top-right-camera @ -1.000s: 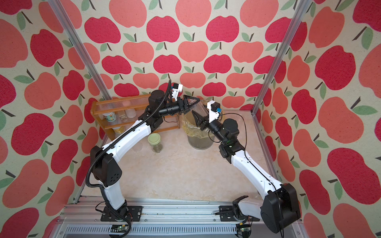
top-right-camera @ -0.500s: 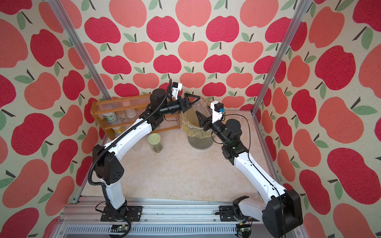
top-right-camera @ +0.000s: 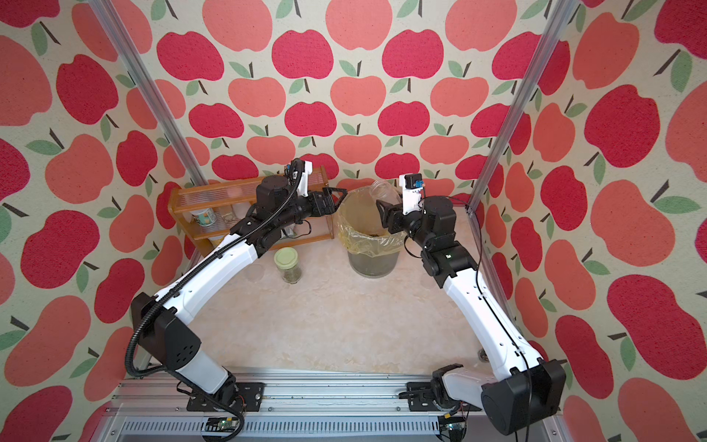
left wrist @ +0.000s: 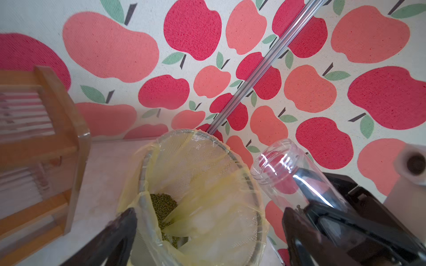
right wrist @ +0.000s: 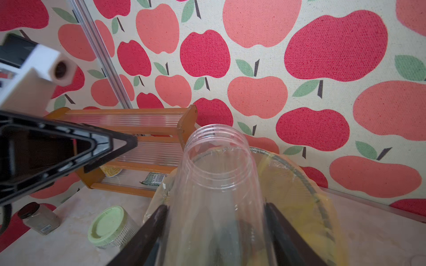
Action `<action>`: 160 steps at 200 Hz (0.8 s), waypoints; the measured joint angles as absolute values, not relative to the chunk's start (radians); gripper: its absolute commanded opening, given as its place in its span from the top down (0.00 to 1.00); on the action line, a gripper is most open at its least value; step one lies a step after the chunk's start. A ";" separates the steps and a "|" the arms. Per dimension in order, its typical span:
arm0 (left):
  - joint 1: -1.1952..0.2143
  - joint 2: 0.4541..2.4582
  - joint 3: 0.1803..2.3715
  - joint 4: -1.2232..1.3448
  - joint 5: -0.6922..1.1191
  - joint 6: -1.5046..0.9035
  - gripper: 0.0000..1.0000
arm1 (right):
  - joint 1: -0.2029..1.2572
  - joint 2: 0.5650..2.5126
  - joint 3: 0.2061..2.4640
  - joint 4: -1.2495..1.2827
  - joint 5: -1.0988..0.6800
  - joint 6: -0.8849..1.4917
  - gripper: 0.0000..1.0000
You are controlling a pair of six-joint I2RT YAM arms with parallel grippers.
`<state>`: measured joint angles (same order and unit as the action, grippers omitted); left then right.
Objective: Empty moldy mung beans from jars
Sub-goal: Pour the moldy mung beans from the jar into the trash bin.
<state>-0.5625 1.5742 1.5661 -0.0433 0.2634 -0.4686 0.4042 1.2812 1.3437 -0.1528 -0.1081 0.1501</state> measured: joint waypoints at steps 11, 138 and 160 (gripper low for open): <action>-0.574 1.528 1.539 -0.042 0.223 -0.424 0.00 | 0.403 1.322 1.419 -0.233 -0.108 0.147 0.51; -0.607 1.264 1.306 -0.028 0.111 -0.300 0.00 | 0.393 1.539 1.771 -0.759 -0.083 0.124 0.53; -0.607 1.216 1.302 -0.028 0.112 -0.293 0.00 | 0.393 1.543 1.789 -0.767 -0.083 0.124 0.54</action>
<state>-0.6067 1.2163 1.3022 -0.0284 0.1116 -0.2928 0.3927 1.5433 1.7893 -0.7666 -0.0834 0.1242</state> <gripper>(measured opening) 0.997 0.663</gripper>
